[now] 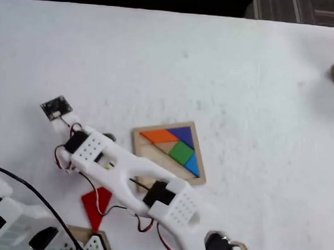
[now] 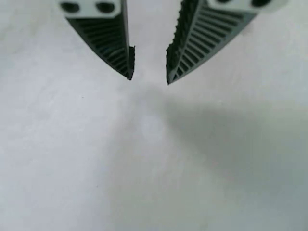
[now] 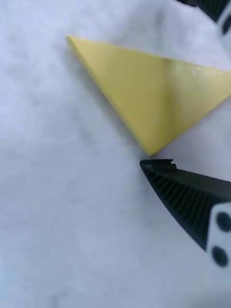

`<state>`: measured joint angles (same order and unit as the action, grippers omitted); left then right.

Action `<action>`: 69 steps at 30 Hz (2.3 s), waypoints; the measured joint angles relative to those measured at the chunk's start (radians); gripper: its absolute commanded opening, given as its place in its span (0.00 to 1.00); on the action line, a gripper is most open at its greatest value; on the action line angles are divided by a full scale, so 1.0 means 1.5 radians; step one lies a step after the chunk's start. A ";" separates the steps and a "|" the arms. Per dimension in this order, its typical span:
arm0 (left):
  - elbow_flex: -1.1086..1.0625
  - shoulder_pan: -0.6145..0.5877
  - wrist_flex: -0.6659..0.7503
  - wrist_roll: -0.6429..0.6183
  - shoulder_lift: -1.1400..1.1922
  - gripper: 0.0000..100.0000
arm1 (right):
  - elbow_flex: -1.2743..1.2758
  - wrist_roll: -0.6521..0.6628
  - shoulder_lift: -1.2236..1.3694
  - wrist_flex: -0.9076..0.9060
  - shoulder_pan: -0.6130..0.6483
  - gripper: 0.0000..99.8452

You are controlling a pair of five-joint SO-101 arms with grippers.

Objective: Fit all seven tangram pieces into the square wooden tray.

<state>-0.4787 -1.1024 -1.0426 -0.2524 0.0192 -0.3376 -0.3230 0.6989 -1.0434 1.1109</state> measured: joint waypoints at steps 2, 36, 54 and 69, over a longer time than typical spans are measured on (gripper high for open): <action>0.000 0.000 0.000 0.000 0.000 0.02 | -0.002 0.000 0.001 -0.005 0.000 0.37; 0.000 0.000 0.008 0.000 0.000 0.02 | -0.185 -0.154 0.096 -0.032 -0.024 0.30; 0.000 0.000 0.008 0.000 0.000 0.02 | -0.383 -0.126 0.223 -0.147 -0.038 0.30; 0.000 0.000 0.008 0.011 0.000 0.02 | -0.467 0.030 0.269 -0.308 -0.057 0.29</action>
<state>-0.4787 -1.1024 -1.0303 -0.2355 0.0192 -1.0388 -0.2785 1.1024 -1.5052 1.0249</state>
